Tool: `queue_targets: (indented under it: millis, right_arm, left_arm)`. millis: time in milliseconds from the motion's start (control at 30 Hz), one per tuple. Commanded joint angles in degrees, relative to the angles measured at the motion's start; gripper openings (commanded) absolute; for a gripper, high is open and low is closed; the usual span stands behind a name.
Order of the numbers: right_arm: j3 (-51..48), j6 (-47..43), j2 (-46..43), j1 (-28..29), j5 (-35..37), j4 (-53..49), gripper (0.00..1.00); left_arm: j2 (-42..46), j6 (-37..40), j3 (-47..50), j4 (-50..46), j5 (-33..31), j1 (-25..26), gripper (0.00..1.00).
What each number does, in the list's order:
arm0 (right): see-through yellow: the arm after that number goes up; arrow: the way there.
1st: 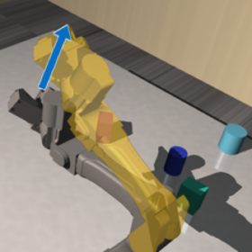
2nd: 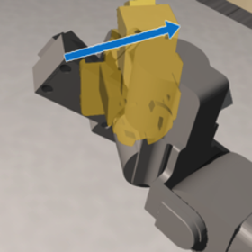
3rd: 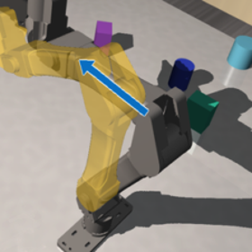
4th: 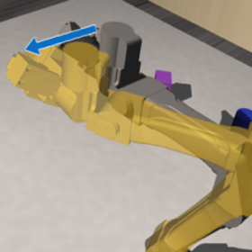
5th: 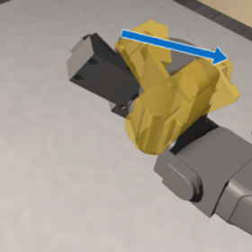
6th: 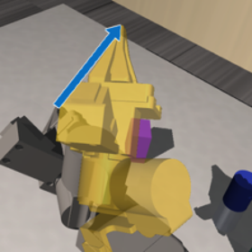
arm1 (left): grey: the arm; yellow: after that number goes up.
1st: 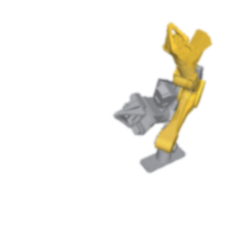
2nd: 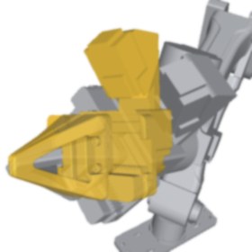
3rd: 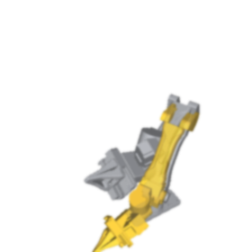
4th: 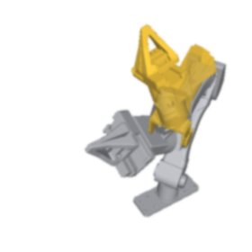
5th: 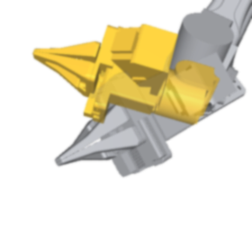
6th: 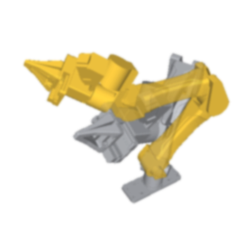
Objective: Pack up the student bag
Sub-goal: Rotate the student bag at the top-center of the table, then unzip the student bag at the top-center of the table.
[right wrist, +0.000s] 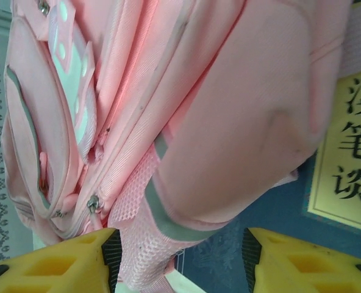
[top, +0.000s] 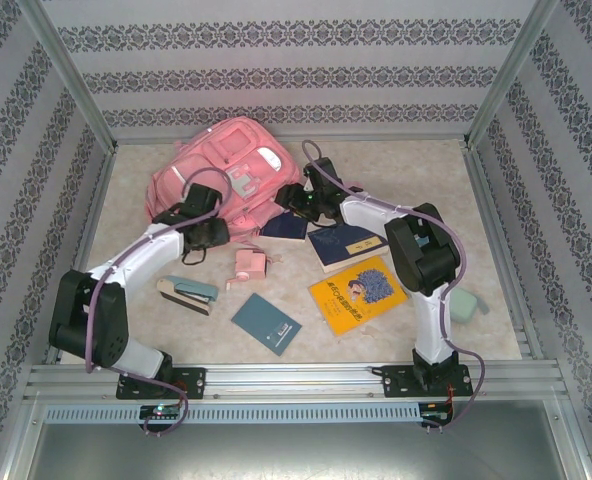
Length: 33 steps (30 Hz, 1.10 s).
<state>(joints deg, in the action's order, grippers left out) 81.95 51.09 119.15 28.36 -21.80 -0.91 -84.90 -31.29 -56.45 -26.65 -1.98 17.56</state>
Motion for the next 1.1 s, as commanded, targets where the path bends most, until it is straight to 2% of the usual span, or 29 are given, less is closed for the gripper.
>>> queue_targets:
  millis: [0,167,267,400,500,533,900,1067]
  right_arm:
    - [1.81,1.33,1.08,1.55,-2.10,0.54,0.55]
    - [4.38,3.96,4.85,3.73,-3.47,1.20,0.57]
    - [5.95,5.79,6.93,4.72,-4.12,1.71,0.54]
    - [7.13,7.62,7.62,5.00,-4.45,2.54,0.32]
    - [7.60,9.15,7.25,4.61,-5.33,3.43,0.04]
    - [7.65,9.63,6.77,4.52,-5.42,3.62,0.00]
    - [11.37,14.85,3.37,3.72,-6.83,1.51,0.00]
    - [13.05,17.89,3.28,3.55,-7.64,1.60,0.00]
  left_arm:
    - [-1.02,-1.00,2.13,8.20,0.93,3.59,0.48]
    - [-4.69,-1.06,2.65,11.49,1.17,6.44,0.48]
    - [-6.36,-0.54,2.65,13.20,1.60,7.09,0.45]
    - [-7.82,0.25,2.25,14.52,1.15,7.12,0.43]
    - [-8.83,0.77,1.53,14.39,0.59,7.11,0.41]
    - [-9.00,0.98,1.18,14.29,0.22,7.10,0.41]
    - [-8.69,2.89,-0.95,13.56,-3.16,6.94,0.38]
    - [-9.22,3.85,-2.01,14.47,-2.78,6.85,0.37]
